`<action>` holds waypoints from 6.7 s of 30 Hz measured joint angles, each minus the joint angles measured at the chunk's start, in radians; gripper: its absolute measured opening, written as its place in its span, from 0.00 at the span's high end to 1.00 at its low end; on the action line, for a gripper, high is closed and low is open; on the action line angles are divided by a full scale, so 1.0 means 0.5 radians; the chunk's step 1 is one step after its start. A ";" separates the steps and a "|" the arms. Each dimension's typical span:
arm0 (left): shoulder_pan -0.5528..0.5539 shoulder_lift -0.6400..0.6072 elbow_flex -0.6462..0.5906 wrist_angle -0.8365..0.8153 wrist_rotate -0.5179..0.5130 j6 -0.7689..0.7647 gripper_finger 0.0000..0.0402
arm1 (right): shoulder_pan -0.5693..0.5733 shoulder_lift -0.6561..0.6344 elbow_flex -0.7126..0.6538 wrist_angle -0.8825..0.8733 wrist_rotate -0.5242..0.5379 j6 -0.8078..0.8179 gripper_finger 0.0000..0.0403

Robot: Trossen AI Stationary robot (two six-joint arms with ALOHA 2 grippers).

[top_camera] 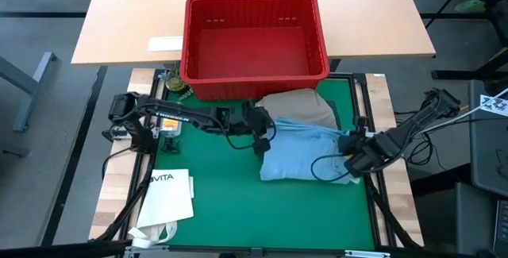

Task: Fold Laundry from Bin
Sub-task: Fold the light blue pants, then stack the light blue pants on top of the gray shorts

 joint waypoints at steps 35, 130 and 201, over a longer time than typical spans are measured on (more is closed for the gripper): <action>0.144 0.052 0.000 -0.040 -0.140 0.055 0.69 | -0.039 0.001 -0.077 -0.034 0.086 -0.252 0.60; -0.046 0.482 0.094 0.898 0.171 0.408 0.69 | -0.415 0.114 0.053 0.676 0.054 -0.719 0.69; 0.044 0.145 0.094 0.197 0.252 0.156 0.69 | -0.758 0.112 0.521 0.490 0.166 -1.182 0.69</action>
